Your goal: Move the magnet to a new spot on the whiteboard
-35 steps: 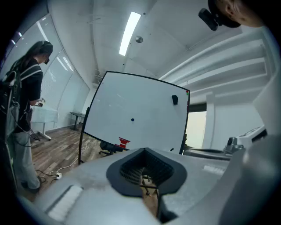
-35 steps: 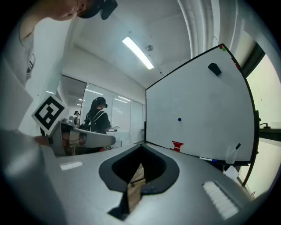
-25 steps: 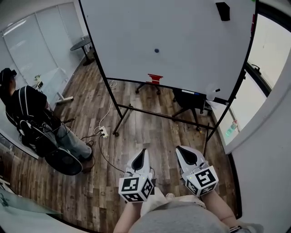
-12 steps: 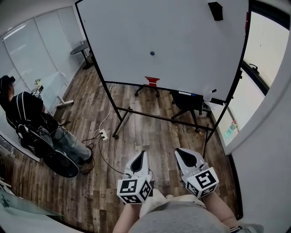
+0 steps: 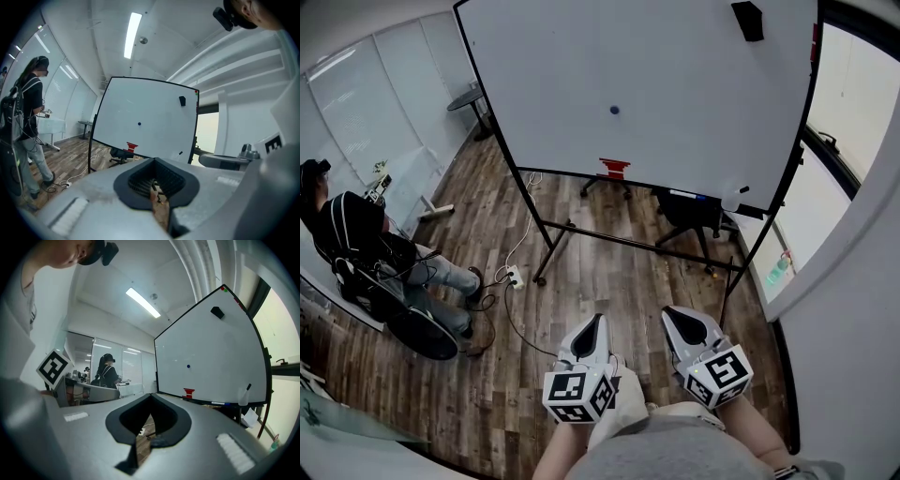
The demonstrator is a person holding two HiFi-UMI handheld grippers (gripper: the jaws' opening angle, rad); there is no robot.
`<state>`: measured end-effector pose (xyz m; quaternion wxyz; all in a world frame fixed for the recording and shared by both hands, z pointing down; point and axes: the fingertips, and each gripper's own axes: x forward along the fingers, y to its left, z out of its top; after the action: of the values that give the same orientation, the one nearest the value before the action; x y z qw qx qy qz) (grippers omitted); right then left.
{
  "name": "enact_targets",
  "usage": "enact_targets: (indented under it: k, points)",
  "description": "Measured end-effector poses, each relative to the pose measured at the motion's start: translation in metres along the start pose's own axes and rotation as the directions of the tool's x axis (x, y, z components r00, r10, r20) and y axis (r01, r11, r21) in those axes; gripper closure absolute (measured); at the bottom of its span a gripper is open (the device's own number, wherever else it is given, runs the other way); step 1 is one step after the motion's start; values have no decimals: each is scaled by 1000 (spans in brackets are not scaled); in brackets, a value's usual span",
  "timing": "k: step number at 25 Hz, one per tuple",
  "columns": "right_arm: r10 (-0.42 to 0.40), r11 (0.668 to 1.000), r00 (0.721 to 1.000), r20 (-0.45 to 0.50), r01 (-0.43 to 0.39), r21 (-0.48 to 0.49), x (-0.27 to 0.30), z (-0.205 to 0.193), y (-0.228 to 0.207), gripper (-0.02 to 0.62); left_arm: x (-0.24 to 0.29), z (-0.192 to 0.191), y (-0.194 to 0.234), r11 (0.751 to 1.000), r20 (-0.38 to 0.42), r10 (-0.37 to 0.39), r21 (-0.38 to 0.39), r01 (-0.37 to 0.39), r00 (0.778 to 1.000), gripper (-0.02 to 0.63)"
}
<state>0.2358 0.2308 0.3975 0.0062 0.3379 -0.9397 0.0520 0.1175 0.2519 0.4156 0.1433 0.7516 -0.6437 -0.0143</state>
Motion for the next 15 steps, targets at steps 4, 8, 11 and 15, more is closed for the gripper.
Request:
enact_targets:
  k: [4,8,11,15]
  points:
    - [-5,1000,1000,-1,5,6,6,0,-10,597,15,1,4,1000,-9,9,-16,-10,1000,601]
    - [-30,1000,1000,-7,30,11,12,-2,-28,597,37,4,1,1000,-12,-16,-15,16,1000,601]
    - [-45,999,999,-8,45,9,22,-4,-41,597,54,5,4,999,-12,-34,-20,34,999,601]
    - [-60,998,998,-13,60,2,43,-2,-58,597,80,9,10,998,-15,-59,-10,59,998,601]
